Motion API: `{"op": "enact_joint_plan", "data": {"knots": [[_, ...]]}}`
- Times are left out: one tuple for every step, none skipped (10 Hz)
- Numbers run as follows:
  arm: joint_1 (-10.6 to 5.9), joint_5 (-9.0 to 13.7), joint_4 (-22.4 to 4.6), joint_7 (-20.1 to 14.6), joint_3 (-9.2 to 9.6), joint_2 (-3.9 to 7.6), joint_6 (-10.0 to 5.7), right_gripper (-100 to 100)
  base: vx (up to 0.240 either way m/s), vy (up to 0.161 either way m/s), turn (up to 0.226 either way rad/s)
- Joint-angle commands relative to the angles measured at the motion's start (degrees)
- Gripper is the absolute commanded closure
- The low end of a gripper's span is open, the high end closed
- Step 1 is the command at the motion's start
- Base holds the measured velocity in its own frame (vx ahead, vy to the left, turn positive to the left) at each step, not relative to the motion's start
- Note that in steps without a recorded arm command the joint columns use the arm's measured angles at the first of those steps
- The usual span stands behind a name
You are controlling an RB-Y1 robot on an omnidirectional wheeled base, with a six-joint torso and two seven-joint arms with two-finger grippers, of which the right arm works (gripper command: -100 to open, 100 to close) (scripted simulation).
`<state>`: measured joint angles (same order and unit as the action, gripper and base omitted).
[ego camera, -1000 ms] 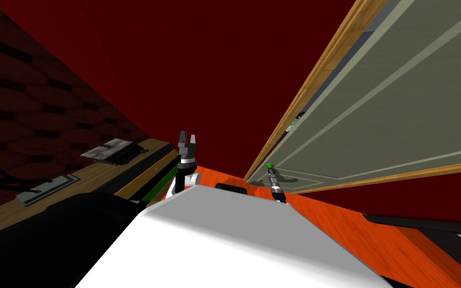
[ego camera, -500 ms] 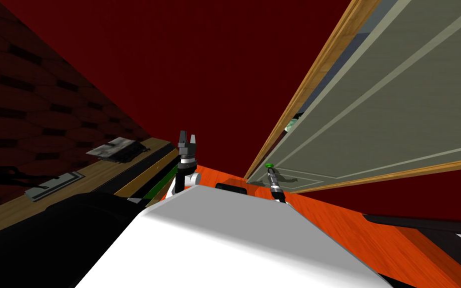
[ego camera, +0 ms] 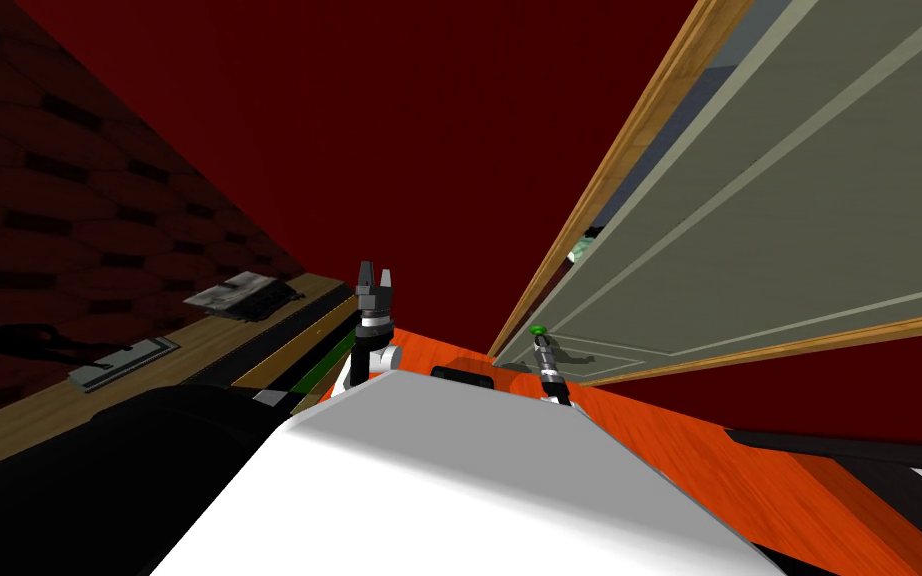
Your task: Pull the door open
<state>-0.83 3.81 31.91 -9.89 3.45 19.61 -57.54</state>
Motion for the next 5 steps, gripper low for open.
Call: {"op": "enact_joint_plan", "data": {"knots": [[-0.48, 0.0, -0.9, -2.9, 0.06, -0.05, -0.15, 100, -0.033, -0.006, 0.013], [-0.48, 0.0, -0.9, -3.1, 0.06, -0.05, -0.15, 100, -0.027, -0.007, 0.011], [-0.95, 0.0, -1.4, -5.4, 0.13, -0.09, -0.28, 100, -0.035, -0.006, 0.016], [-1.41, 0.0, -2.0, -6.8, 0.21, -0.13, -0.41, 100, -0.046, -0.017, 0.026], [-1.41, 0.0, -2.0, -7.9, 0.21, -0.13, -0.41, 100, -0.031, -0.014, 0.014]]}}
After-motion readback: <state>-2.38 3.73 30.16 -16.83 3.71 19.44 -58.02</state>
